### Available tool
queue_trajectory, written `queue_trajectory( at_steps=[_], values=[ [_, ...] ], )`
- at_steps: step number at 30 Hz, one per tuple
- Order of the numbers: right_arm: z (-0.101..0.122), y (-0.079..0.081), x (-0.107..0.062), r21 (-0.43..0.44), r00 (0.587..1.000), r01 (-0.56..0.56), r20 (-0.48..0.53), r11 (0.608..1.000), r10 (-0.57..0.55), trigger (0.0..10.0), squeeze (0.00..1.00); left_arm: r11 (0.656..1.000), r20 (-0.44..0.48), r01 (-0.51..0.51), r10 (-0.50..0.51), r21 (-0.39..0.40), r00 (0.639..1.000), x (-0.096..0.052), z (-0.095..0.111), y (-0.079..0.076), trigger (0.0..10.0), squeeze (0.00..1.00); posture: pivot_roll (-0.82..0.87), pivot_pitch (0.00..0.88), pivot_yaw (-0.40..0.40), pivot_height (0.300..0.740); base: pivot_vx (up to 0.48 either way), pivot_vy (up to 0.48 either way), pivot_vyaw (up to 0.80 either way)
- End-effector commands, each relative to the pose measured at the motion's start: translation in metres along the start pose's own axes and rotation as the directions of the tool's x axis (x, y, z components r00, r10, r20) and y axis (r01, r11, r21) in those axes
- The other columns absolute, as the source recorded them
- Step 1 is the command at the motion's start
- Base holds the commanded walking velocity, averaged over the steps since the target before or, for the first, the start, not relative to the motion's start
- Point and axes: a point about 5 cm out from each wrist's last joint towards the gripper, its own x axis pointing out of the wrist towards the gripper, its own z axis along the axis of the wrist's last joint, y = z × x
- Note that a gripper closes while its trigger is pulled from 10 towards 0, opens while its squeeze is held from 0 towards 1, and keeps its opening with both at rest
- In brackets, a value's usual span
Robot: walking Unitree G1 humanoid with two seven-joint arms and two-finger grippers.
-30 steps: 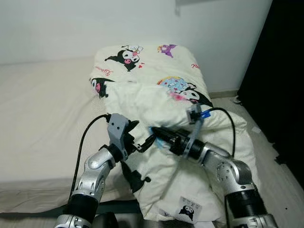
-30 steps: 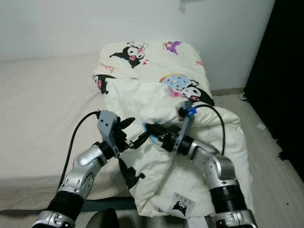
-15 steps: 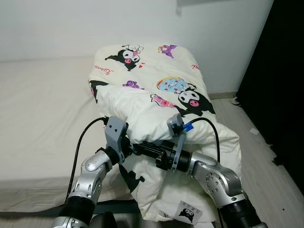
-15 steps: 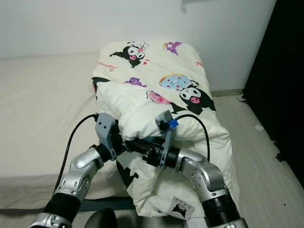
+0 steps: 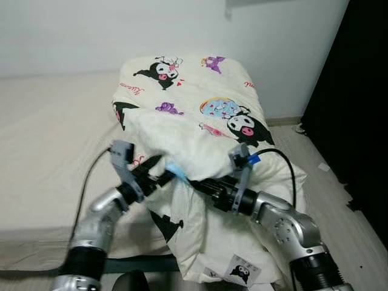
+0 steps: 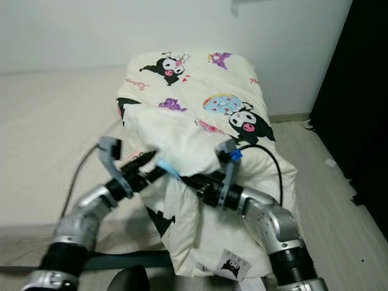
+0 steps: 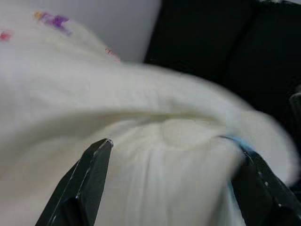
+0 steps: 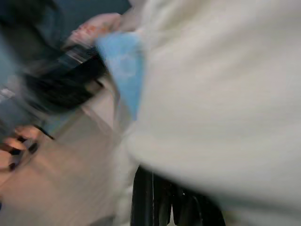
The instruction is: Clean up the room
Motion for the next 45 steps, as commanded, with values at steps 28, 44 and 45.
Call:
queue_trajectory(
  at_steps=[28, 44, 45],
  values=[
    [-0.015, 0.009, 0.007, -0.012, 0.997, -0.038, -0.063, 0.999, 0.037, 0.0, 0.0, 0.719, -0.354, -0.26, 0.021, -0.644, 0.935, 0.018, -0.034, -0.022, 10.0, 0.0, -0.1, 0.124, 0.086, 0.51, 0.0, 0.0, 0.0],
    [-0.02, 0.02, 0.01, -0.016, 0.992, -0.101, -0.081, 0.995, 0.099, 0.0, 0.0, 0.627, -0.339, -0.258, -0.01, -0.735, 0.941, 0.026, -0.026, -0.029, 10.0, 0.0, -0.1, 0.123, 0.088, 0.51, 0.0, 0.0, 0.0],
    [-0.02, 0.02, 0.01, -0.016, 0.992, -0.101, -0.081, 0.995, 0.099, 0.0, 0.0, 0.627, -0.339, -0.258, -0.01, -0.735, 0.941, 0.026, -0.026, -0.029, 10.0, 0.0, -0.1, 0.123, 0.088, 0.51, 0.0, 0.0, 0.0]
  ],
)
